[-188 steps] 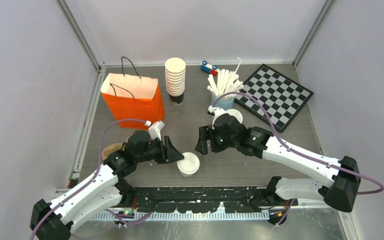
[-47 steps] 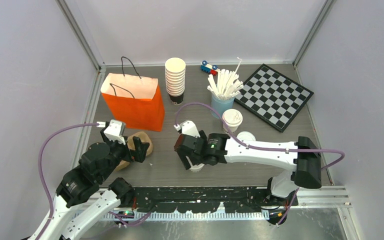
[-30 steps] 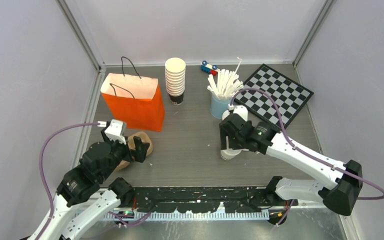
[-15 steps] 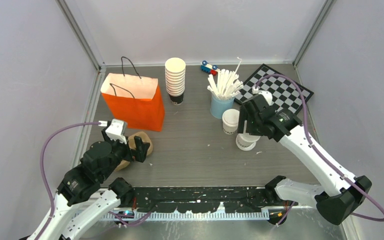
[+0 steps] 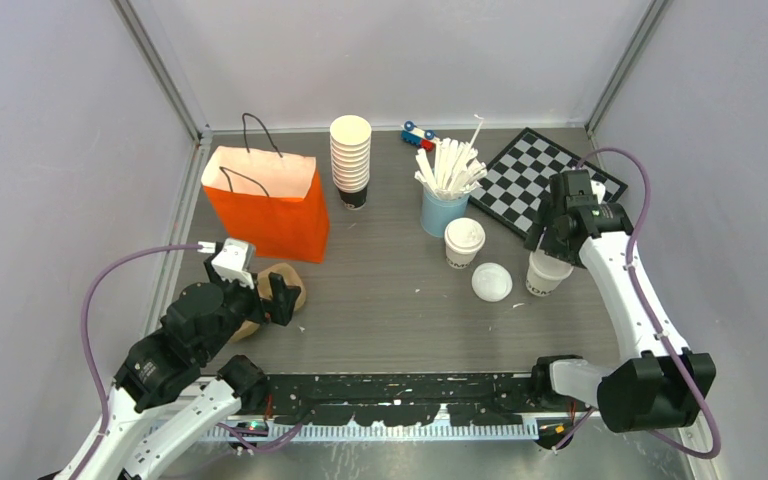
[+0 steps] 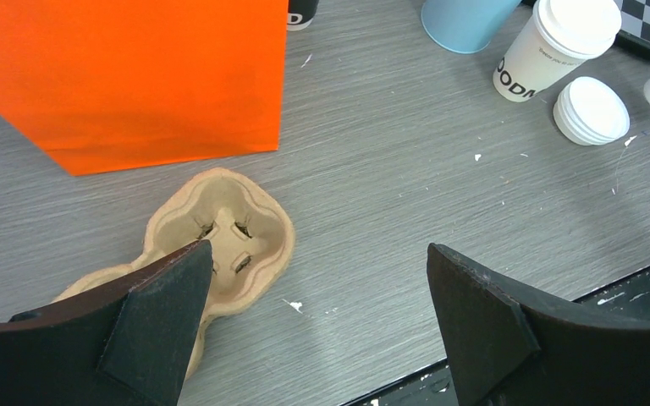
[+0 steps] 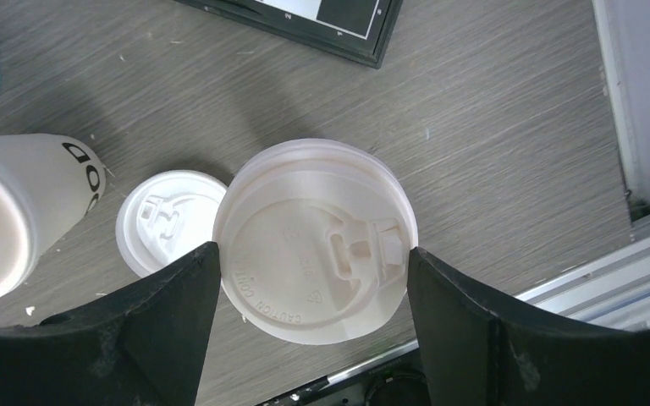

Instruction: Pack the takeout coffee

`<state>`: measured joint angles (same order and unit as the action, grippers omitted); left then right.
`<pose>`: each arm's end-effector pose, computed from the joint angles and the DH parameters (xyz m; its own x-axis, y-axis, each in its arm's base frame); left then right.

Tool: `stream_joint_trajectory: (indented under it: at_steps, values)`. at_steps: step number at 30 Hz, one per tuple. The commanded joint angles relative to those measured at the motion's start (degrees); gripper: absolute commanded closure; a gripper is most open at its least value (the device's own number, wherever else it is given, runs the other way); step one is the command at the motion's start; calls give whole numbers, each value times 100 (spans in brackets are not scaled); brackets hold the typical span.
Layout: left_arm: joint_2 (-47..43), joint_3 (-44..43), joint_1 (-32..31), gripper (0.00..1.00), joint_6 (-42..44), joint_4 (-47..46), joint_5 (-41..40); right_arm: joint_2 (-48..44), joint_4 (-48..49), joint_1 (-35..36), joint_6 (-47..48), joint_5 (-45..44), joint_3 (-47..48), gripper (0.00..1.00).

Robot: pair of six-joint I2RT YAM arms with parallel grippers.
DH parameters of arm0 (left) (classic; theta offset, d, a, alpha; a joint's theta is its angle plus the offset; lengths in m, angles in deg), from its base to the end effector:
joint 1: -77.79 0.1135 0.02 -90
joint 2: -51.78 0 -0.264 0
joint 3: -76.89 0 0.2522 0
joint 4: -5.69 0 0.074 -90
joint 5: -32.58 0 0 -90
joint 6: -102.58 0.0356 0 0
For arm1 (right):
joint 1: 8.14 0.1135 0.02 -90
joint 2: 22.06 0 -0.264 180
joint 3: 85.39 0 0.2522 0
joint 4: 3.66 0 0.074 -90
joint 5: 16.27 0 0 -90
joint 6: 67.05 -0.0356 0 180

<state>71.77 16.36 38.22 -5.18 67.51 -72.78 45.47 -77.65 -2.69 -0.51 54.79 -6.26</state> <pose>0.0557 -0.0338 0.3284 -0.3958 -0.0545 -0.9167 0.3185 0.9281 -0.1927 0.2162 0.0090 0.3128 -0.7853 0.3033 -0.5396 0.4061 0.9104 -0.0793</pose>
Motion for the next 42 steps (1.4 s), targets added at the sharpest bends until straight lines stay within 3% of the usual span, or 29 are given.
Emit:
stream_joint_trajectory:
  at_steps: [1,14,26,33,40,42]
  values:
    - [8,9,8,0,27,-76,83,-14,746,-349,299,651,-303,19]
    - [61,9,11,0,61,-92,68,196,1009,-471,318,672,-589,7]
    - [178,-37,11,0,17,-86,38,-170,66,-466,294,593,169,4]
    - [961,-383,8,0,-397,-32,-271,-1064,-147,-466,81,2004,406,8]
    - [2153,-1417,11,0,-461,-188,70,-2241,-89,-152,-302,3070,38,13]
    - [2436,-1895,10,2,-484,13,-308,-2333,-139,41,-301,3103,-69,14]
